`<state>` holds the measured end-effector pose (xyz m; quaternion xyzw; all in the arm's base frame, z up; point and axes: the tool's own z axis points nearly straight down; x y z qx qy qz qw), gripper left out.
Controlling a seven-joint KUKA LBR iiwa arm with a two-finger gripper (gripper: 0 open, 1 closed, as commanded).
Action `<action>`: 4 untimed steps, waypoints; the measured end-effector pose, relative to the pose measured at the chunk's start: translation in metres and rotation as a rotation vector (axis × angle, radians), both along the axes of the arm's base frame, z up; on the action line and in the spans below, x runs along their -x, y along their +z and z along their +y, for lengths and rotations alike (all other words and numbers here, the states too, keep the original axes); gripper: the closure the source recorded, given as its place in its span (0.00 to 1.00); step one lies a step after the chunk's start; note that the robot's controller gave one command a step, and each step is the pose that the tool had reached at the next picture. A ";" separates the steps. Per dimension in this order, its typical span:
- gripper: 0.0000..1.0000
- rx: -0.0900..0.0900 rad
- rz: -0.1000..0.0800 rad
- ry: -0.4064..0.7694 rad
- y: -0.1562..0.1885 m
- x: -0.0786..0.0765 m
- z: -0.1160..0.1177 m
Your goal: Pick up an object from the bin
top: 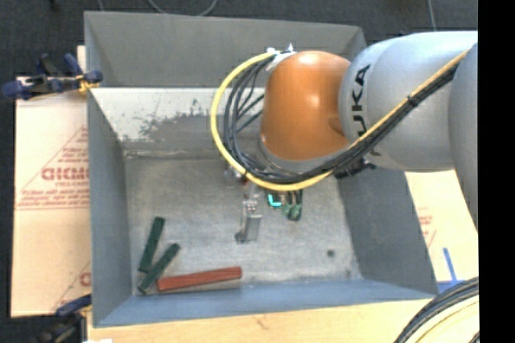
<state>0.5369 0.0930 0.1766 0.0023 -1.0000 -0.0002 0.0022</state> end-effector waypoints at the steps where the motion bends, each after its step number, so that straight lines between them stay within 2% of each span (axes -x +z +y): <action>1: 0.00 0.000 -0.002 0.413 -0.107 0.019 0.072; 2: 0.00 0.000 -0.015 0.614 0.010 0.014 0.063; 3: 0.00 0.000 -0.004 0.747 -0.034 0.003 0.034; 4: 0.00 0.004 -0.008 0.767 -0.049 -0.019 -0.115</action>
Offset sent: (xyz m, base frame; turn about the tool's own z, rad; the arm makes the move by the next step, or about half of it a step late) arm -0.0191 0.0726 -0.1066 -0.4133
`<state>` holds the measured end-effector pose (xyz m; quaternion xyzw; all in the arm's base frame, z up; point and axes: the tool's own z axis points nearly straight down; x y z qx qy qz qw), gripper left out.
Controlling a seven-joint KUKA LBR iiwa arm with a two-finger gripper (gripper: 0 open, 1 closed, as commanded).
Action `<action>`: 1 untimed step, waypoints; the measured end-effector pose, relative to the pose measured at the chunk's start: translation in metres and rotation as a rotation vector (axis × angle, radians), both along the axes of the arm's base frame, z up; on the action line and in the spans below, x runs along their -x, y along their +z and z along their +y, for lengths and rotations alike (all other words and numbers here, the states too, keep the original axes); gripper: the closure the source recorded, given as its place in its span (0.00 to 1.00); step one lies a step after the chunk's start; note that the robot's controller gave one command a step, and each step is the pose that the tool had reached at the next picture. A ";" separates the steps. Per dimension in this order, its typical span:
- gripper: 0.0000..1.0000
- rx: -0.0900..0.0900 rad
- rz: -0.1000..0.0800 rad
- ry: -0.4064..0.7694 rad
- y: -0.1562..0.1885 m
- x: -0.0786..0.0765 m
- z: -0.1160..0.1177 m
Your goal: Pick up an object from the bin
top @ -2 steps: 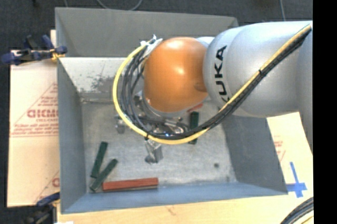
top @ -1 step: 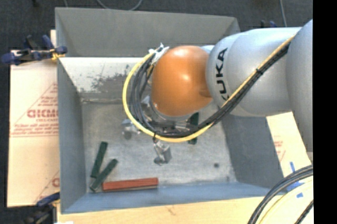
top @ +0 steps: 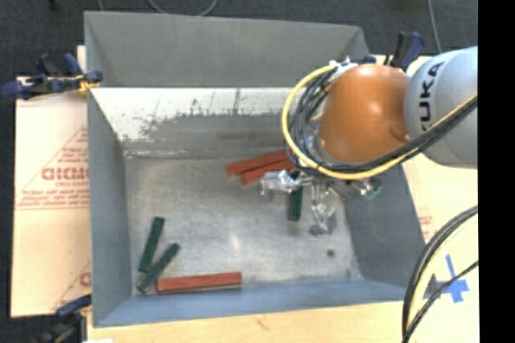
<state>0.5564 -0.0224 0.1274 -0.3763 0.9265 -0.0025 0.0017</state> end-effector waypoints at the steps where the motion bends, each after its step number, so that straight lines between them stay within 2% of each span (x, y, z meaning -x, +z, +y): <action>1: 0.00 -0.001 -0.004 0.143 -0.053 -0.064 -0.061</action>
Offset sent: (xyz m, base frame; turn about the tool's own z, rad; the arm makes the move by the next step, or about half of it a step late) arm 0.0615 -0.0561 -0.0538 -0.1506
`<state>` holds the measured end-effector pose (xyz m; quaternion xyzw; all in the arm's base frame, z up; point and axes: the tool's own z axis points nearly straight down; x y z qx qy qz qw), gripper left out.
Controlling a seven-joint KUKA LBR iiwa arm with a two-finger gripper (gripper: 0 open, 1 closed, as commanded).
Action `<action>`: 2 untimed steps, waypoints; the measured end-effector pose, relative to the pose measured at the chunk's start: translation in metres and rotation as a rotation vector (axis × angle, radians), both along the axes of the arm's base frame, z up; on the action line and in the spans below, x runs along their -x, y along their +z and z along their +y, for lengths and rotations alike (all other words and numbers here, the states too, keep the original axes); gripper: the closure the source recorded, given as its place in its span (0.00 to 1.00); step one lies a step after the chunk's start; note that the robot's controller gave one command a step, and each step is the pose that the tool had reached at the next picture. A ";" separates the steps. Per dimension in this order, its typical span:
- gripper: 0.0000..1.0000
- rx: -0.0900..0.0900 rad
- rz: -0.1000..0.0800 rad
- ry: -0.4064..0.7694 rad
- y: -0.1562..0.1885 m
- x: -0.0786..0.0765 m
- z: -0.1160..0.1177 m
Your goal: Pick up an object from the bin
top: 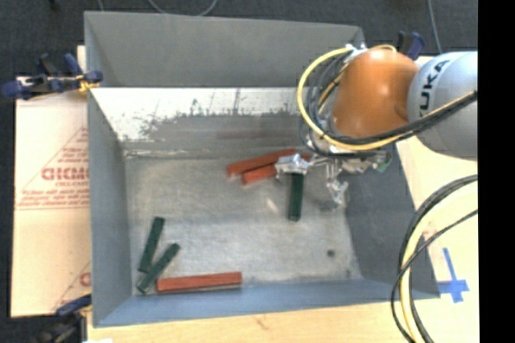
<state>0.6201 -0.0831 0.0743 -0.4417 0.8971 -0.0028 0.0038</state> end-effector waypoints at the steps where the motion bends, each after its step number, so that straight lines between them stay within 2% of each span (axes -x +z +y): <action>1: 1.00 -0.003 0.000 0.001 0.002 0.000 0.004; 2: 1.00 -0.002 -0.005 0.010 0.084 -0.027 0.031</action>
Offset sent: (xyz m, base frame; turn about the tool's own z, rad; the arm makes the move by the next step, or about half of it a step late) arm 0.0000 0.0000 0.0000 0.0000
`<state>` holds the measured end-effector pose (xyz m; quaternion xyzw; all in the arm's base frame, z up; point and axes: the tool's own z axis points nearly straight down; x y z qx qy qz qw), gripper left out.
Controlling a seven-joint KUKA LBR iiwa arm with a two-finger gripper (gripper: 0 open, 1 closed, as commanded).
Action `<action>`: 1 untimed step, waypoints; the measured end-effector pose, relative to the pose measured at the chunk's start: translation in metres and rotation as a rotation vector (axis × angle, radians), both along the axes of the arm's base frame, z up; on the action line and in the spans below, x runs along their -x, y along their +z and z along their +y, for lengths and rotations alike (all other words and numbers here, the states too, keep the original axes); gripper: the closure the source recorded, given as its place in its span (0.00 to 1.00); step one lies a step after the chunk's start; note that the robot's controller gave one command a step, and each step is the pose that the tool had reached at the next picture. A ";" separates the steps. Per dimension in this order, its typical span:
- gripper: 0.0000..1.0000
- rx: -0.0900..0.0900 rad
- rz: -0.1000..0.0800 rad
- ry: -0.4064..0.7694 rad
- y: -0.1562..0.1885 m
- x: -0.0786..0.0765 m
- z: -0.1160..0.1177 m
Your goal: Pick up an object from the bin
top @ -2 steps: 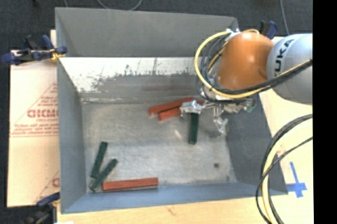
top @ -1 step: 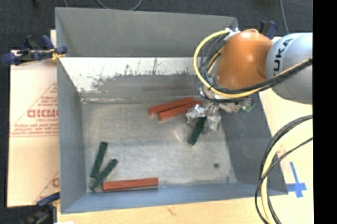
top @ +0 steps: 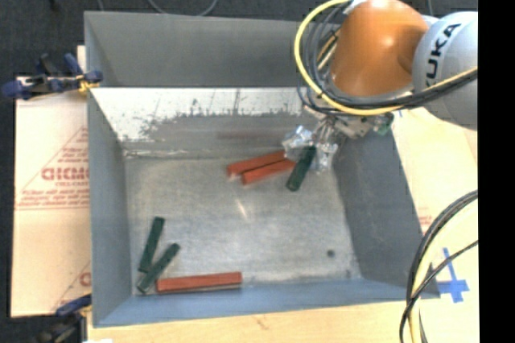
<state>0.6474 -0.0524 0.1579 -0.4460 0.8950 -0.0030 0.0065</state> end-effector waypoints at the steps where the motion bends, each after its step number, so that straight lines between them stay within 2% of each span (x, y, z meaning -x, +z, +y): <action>1: 1.00 0.002 0.000 -0.024 0.094 -0.006 -0.011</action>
Offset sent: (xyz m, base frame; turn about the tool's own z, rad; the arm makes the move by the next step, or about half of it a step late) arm 0.0037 -0.0091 0.0874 0.0186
